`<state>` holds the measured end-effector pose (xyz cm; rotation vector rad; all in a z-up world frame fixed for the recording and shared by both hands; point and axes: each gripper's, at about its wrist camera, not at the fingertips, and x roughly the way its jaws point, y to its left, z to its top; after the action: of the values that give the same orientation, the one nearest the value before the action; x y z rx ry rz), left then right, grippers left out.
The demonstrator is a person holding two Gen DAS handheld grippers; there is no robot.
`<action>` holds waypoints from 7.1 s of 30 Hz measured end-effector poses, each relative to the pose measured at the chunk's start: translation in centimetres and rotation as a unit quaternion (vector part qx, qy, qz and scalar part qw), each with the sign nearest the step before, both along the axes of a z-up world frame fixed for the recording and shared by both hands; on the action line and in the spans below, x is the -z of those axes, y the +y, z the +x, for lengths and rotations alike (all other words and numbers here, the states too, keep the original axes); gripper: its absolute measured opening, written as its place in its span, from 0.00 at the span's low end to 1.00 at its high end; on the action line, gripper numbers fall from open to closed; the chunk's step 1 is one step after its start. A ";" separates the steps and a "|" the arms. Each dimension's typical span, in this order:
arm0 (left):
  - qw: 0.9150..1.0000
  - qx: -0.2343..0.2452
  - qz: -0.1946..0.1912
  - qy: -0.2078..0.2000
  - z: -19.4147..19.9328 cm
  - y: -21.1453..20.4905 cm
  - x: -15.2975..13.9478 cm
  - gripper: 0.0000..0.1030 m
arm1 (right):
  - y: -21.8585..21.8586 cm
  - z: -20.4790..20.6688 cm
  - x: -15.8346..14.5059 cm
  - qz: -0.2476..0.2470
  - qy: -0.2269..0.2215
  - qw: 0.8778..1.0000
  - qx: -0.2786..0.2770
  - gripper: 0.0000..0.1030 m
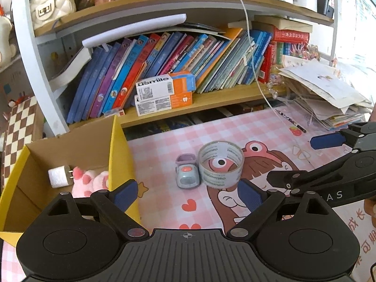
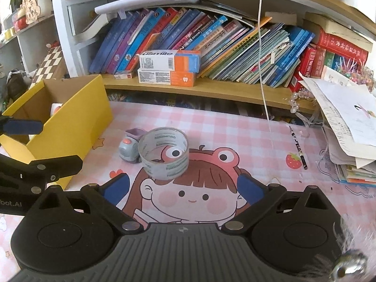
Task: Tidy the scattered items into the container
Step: 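Close the right tool on the clear tape roll while the left tool reaches the grey toy car, then close the left tool on the grey toy car with purple top, then lift and carry the toy car and tape roll with both tools toward the yellow box, then lower the toy car and tape roll with both tools into the yellow box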
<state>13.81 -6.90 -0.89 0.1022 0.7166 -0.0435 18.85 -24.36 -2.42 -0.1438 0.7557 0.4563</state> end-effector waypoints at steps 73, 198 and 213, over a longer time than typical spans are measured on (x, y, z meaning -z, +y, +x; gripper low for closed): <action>0.998 -0.039 0.028 0.052 10.8 -1.3 9.4 0.44 | 0.9 11.7 7.2 0.007 0.069 0.998 -0.009 0.17; 0.993 0.047 -0.036 -0.106 -11.4 21.3 -5.0 0.37 | 21.6 -10.8 -7.6 -0.027 -0.069 0.996 -0.056 0.07; 0.995 0.029 -0.039 -0.091 -6.2 23.9 -3.3 0.37 | 25.7 -5.6 -7.4 -0.041 -0.070 0.994 -0.078 0.07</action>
<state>7.65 16.99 2.44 0.0509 0.5299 -0.1157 13.25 1.34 4.94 -0.3105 0.6269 0.5586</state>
